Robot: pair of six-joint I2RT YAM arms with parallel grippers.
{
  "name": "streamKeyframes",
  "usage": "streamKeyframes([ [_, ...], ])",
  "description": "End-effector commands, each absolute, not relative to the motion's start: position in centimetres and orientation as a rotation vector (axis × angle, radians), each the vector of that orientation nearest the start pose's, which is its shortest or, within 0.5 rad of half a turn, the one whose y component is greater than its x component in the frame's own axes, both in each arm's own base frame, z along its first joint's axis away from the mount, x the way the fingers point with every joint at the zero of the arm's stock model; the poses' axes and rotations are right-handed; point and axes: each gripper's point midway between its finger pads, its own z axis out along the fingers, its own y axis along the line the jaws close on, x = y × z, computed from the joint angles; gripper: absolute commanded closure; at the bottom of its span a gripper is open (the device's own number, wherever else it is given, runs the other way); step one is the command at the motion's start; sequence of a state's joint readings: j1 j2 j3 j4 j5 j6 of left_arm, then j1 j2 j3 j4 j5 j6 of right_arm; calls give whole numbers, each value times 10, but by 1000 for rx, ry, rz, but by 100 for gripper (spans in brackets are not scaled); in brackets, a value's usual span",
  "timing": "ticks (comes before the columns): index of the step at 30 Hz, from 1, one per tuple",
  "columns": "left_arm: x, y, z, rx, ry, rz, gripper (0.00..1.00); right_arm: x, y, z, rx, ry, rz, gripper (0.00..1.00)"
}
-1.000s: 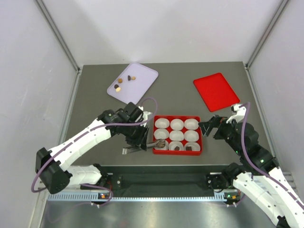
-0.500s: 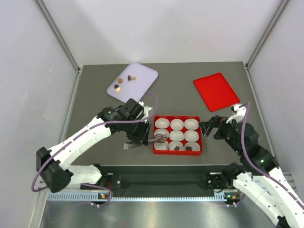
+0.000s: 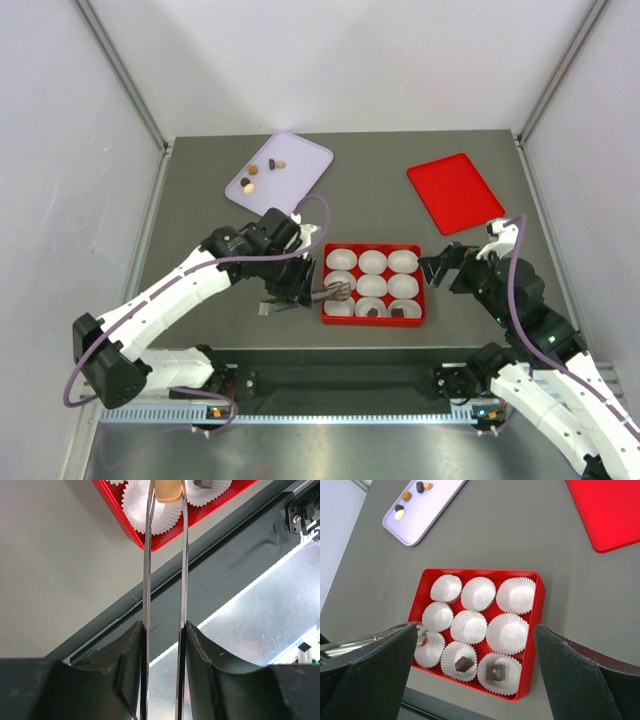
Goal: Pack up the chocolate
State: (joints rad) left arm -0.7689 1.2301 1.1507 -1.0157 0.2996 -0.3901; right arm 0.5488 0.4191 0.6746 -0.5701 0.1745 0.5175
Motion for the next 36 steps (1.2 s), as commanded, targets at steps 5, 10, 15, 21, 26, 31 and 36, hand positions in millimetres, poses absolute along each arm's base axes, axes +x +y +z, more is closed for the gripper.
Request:
streamKeyframes([
  [5,132,-226,177,664,2717,-766,59,202,108,247,108,1875,570,0],
  [10,133,-225,175,677,2722,-745,57,202,108,245,109,1876,570,0],
  [15,134,-225,172,681,2737,-733,55,202,108,246,112,1875,573,0],
  [21,137,-225,173,681,2733,-713,54,201,107,246,113,1868,572,0],
  [26,157,-221,187,611,2674,-615,54,201,107,245,113,1871,570,0],
  [31,203,-225,224,475,2530,-495,54,202,109,246,109,1873,578,0],
  [36,268,-214,260,290,2381,-286,53,203,110,247,99,1877,577,0],
])
